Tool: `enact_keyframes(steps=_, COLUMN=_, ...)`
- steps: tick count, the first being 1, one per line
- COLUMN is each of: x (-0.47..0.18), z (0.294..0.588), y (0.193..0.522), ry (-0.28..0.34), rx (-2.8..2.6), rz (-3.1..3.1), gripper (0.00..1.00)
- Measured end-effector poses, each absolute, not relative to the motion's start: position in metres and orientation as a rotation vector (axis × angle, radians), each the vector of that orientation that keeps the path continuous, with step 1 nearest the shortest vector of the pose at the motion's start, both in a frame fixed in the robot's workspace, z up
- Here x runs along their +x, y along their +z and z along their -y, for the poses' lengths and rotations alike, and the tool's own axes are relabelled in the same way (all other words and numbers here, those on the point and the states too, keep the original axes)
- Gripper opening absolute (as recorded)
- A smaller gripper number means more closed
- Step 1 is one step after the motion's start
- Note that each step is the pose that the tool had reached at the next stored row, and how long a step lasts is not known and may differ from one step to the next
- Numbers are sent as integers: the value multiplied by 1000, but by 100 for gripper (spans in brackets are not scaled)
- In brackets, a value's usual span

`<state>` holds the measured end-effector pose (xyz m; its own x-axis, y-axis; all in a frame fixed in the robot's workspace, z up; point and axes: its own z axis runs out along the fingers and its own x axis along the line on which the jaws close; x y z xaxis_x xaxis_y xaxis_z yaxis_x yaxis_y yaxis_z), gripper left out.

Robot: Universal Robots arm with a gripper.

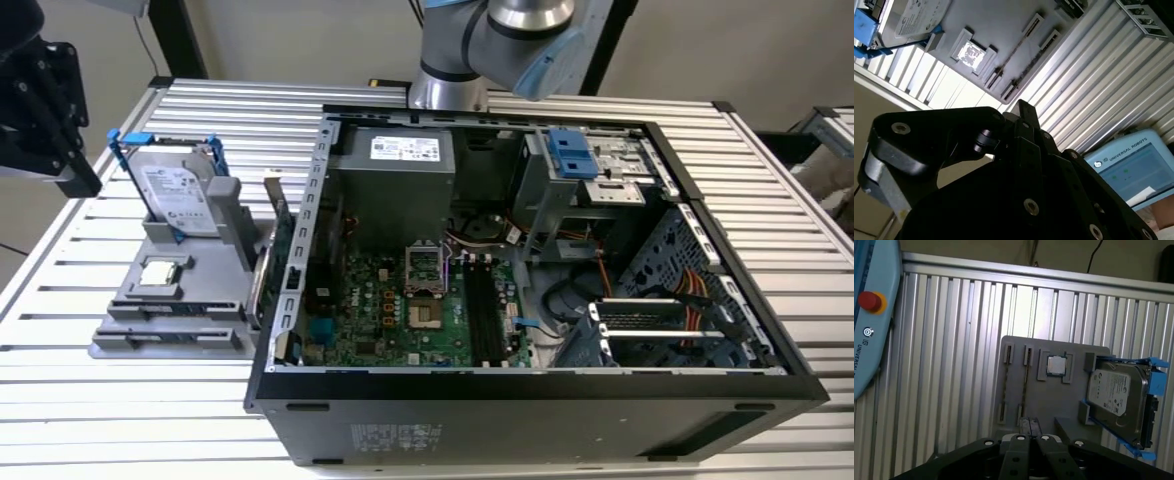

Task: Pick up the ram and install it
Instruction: 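Pick up the ram and move it above insertion slot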

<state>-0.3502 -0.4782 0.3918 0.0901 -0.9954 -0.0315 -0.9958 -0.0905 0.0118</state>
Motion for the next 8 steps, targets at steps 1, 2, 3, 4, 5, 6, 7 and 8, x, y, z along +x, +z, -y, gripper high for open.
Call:
enact_keyframes(steps=1, x=-350, z=478, y=392, ry=49, rx=-2310, rz=-2110, gripper=0)
enact_keyframes(steps=2, x=-350, z=478, y=392, ry=49, rx=-2310, rz=-2110, gripper=0)
enact_keyframes(steps=3, x=-350, z=478, y=392, ry=49, rx=-2310, rz=-2110, gripper=0)
enact_keyframes(steps=4, x=-350, z=478, y=392, ry=49, rx=-2310, rz=-2110, gripper=0)
enact_keyframes(steps=5, x=-350, z=478, y=392, ry=49, rx=-2310, rz=-2110, gripper=0)
enact_keyframes(steps=6, x=-350, z=478, y=392, ry=49, rx=-2310, rz=-2110, gripper=0)
enact_keyframes(steps=7, x=-350, z=478, y=392, ry=48, rx=-2310, rz=-2110, gripper=0)
enact_keyframes(steps=8, x=-350, z=478, y=392, ry=49, rx=-2310, rz=-2110, gripper=0)
